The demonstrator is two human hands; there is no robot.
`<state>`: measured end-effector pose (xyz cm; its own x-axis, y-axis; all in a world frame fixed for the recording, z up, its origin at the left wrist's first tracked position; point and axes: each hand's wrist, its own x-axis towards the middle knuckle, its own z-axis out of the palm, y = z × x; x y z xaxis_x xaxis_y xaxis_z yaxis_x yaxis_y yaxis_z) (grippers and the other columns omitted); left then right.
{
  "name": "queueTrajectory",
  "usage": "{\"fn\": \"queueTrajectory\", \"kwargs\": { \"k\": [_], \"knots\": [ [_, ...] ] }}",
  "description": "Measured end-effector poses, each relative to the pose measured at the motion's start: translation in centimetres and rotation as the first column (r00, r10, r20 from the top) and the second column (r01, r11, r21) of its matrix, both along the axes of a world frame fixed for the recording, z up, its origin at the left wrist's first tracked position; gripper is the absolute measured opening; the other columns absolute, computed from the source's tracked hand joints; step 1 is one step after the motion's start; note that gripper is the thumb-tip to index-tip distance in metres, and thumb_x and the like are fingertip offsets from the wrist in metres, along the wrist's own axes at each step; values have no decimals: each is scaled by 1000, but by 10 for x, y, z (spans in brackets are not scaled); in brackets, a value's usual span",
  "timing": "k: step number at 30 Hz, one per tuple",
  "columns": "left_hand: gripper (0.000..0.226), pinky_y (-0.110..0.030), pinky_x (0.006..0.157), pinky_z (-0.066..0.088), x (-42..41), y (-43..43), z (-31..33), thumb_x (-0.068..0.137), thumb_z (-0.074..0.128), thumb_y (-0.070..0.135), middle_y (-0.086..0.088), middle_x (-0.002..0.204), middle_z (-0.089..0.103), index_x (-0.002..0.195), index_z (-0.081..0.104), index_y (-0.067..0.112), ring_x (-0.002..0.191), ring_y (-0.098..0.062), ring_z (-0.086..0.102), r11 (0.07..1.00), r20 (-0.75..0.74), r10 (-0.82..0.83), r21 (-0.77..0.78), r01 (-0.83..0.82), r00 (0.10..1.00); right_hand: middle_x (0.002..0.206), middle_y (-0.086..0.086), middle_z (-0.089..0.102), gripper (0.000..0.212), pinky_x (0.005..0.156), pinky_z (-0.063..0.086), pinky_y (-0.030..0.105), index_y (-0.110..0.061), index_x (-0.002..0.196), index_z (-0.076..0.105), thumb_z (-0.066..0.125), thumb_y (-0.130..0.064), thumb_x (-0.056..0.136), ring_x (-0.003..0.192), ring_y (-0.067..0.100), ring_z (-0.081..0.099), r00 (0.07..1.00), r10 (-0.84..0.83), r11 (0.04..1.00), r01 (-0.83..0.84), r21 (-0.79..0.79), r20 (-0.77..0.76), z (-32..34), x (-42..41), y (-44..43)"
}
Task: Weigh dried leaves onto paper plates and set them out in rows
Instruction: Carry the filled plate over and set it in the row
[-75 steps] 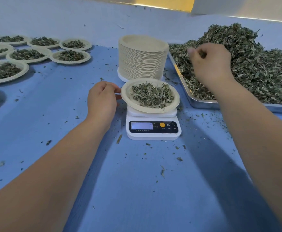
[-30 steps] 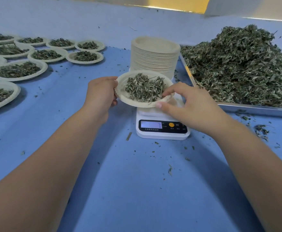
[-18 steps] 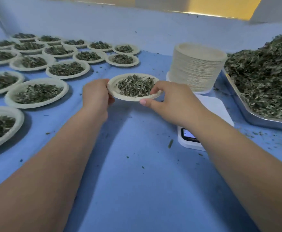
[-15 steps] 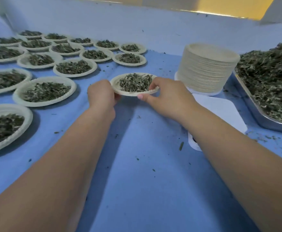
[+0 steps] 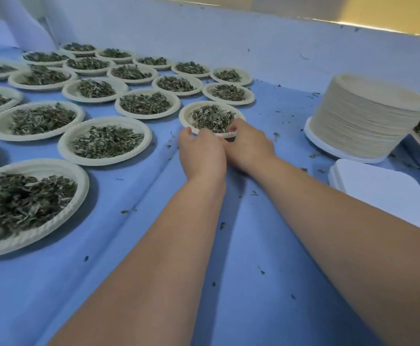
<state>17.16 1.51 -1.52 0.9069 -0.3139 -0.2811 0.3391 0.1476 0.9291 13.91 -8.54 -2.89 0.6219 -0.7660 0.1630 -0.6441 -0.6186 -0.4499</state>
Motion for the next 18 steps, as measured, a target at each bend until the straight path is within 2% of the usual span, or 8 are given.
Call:
{"fn": "queueTrajectory", "kwargs": {
  "k": [2, 3, 6, 9, 12, 18],
  "knots": [
    [49, -56, 105, 46, -7, 2, 5, 93, 45, 11, -29, 141, 56, 141, 50, -1, 129, -45, 55, 1000, 40, -11, 4, 11, 999, 119, 6, 65, 42, 106, 37, 51, -27, 117, 53, 58, -58, 88, 119, 34, 54, 1000, 0, 1000, 0, 23, 15, 1, 9, -1],
    [49, -57, 107, 46, -8, -1, 5, 94, 46, 12, -26, 140, 58, 142, 51, 2, 130, -43, 55, 999, 65, -19, 31, 17, 998, 122, 8, 64, 45, 107, 36, 52, -26, 120, 52, 56, -57, 87, 120, 35, 53, 1000, 5, 999, -6, 34, 14, 3, 12, -1],
    [47, -48, 111, 45, -10, -3, 3, 96, 46, 16, -9, 140, 61, 143, 52, 15, 132, -30, 55, 997, 99, -33, 69, 26, 995, 126, 12, 62, 52, 109, 32, 53, -21, 125, 48, 46, -53, 85, 122, 36, 52, 998, 41, 998, -39, 48, -36, 5, 17, 0],
    [45, -45, 110, 45, -8, -6, 1, 97, 46, 17, -5, 138, 62, 142, 53, 17, 129, -26, 56, 999, 107, -21, 50, 16, 994, 126, 13, 62, 48, 110, 29, 56, -19, 125, 47, 45, -50, 88, 122, 37, 51, 997, 53, 998, -51, 41, -53, 5, 17, -1],
    [46, -44, 110, 45, -8, -5, 0, 97, 49, 19, -1, 136, 62, 142, 53, 19, 127, -23, 57, 998, 98, -22, 53, 17, 995, 124, 13, 63, 56, 111, 30, 56, -20, 127, 45, 42, -54, 82, 122, 38, 51, 998, 51, 998, -50, 42, -33, 5, 16, 2],
    [40, -48, 107, 48, -11, -6, 0, 95, 52, 17, -4, 129, 66, 135, 57, 17, 123, -26, 61, 998, 136, -36, 63, 27, 990, 127, 10, 62, 47, 111, 29, 57, -20, 134, 42, 50, -45, 95, 123, 35, 52, 999, 38, 999, -38, 21, 14, 6, 12, 3]
  ]
}}
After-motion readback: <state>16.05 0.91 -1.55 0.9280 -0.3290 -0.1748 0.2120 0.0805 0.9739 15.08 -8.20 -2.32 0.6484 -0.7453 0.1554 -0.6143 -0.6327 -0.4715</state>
